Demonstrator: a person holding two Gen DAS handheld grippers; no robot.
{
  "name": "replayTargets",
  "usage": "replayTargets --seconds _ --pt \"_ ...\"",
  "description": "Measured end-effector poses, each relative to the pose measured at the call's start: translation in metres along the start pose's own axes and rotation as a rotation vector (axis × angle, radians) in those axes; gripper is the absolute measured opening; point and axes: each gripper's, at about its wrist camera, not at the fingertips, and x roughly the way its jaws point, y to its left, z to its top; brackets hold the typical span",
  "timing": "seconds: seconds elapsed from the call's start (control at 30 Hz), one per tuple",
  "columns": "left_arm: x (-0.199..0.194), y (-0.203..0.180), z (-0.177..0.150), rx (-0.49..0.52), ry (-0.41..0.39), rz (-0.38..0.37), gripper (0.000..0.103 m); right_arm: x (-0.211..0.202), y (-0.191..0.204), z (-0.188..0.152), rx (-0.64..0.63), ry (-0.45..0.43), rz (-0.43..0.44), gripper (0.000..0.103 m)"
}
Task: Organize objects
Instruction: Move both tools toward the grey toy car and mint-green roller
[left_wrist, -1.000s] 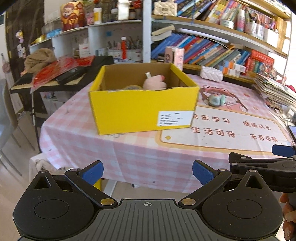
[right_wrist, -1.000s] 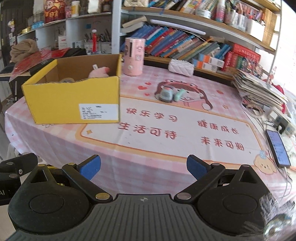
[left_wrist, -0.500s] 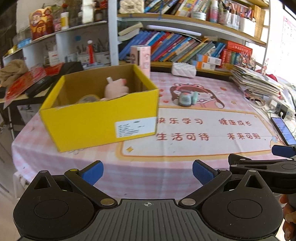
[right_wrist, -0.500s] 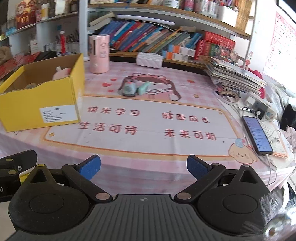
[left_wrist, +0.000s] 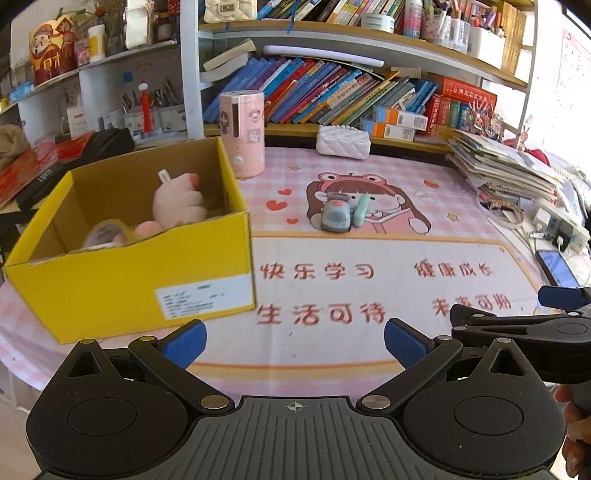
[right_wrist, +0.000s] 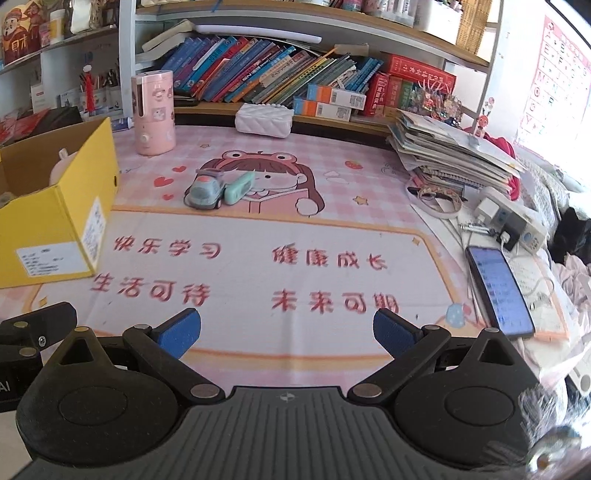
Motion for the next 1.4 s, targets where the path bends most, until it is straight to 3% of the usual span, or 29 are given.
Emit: replayTargets --seconds 0.4,1.0,1.13,1.3,1.4 --pt "0.045 -0.027 0.032 -0.074 0.013 0.043 0.103 0.054 -0.028 0.042 -0.050 0.010 0.049 0.101" --pt "0.089 -0.056 0.063 -0.083 0.043 0.144 0.103 0.120 -0.054 0.083 -0.068 0.034 0.204 0.100" --pt "0.100 -0.057 0.069 -0.093 0.048 0.146 0.103 0.134 -0.056 0.090 -0.072 0.041 0.226 0.097" --pt "0.112 -0.065 0.080 -0.075 0.024 0.175 0.101 0.152 -0.063 0.100 -0.050 0.057 0.246 0.081" --pt "0.124 -0.067 0.087 -0.065 0.028 0.178 0.091 0.162 -0.067 0.106 -0.036 0.067 0.266 0.073"
